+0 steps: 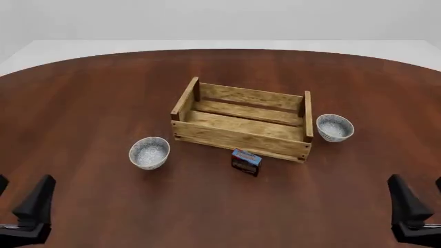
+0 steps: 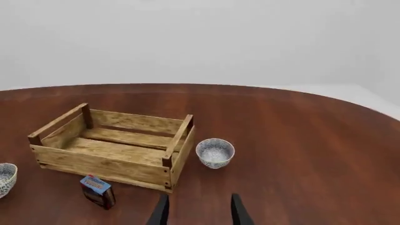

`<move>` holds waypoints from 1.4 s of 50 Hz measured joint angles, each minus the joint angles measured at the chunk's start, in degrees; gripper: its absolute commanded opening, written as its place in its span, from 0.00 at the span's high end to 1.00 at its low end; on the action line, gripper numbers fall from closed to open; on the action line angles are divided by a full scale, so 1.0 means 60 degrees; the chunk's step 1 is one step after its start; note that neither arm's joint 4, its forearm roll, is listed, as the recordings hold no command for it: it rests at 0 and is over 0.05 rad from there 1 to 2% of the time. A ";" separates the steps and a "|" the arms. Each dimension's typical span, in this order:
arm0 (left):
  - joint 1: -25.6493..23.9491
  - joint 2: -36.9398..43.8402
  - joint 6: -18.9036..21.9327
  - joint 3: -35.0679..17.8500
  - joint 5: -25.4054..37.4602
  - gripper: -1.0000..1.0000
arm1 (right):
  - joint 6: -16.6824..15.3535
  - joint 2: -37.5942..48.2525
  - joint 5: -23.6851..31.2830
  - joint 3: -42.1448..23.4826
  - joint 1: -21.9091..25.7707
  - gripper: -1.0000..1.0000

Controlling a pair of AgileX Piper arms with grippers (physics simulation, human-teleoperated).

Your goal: Stack the right bowl on the left bowl and place them in the tray.

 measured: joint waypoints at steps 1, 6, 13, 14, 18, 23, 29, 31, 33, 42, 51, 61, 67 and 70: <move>0.0012 -0.0048 0.0000 0.0049 -0.0047 0.00 | 0.0002 -0.0036 -0.0050 0.0045 0.0029 0.00; 0.0065 -0.0235 0.0007 0.0231 -0.0219 0.00 | -0.0060 -0.0164 -0.0211 0.0190 0.0126 0.00; 0.0097 -0.0383 0.0032 0.0375 -0.0341 0.00 | -0.0021 -0.0234 -0.0232 0.0216 0.0283 0.00; 0.0099 -0.0396 0.0035 0.0387 -0.0354 0.00 | -0.0008 -0.0217 -0.0236 0.0213 0.0299 0.00; 0.0110 -0.0440 0.0064 0.0425 -0.0403 0.00 | 0.0044 -0.0076 -0.0268 0.0172 0.0292 0.00; 0.0114 -0.0475 0.0102 0.0449 -0.0445 0.00 | 0.0116 0.0295 -0.0325 -0.0014 0.0221 0.00; 0.0098 -0.0500 0.0130 0.0459 -0.0476 0.00 | 0.0251 0.1041 -0.0425 -0.0380 0.0202 0.00; 0.0092 -0.0505 0.0137 0.0460 -0.0481 0.00 | 0.0241 0.1291 -0.0454 -0.0516 0.0195 0.00; 0.0086 -0.0510 0.0148 0.0459 -0.0481 0.00 | 0.0216 0.1557 -0.0482 -0.0672 0.0192 0.00; 0.0066 -0.0521 0.0194 0.0409 -0.0459 0.00 | 0.0044 0.2915 -0.0638 -0.1504 0.0149 0.00; 0.0020 -0.0526 0.0202 0.0422 -0.0469 0.00 | -0.0012 0.4656 -0.0930 -0.2367 0.0166 0.00; -0.0019 -0.0528 0.0175 0.0441 -0.0494 0.00 | -0.0242 0.6402 -0.0904 -0.3465 0.0049 0.00; -0.0010 -0.0529 0.0138 0.0438 -0.0499 0.00 | -0.0329 0.7210 -0.0632 -0.4244 -0.0130 0.00; 0.0013 -0.0529 0.0137 0.0447 -0.0501 0.00 | -0.0356 0.7574 -0.0475 -0.4624 -0.0223 0.00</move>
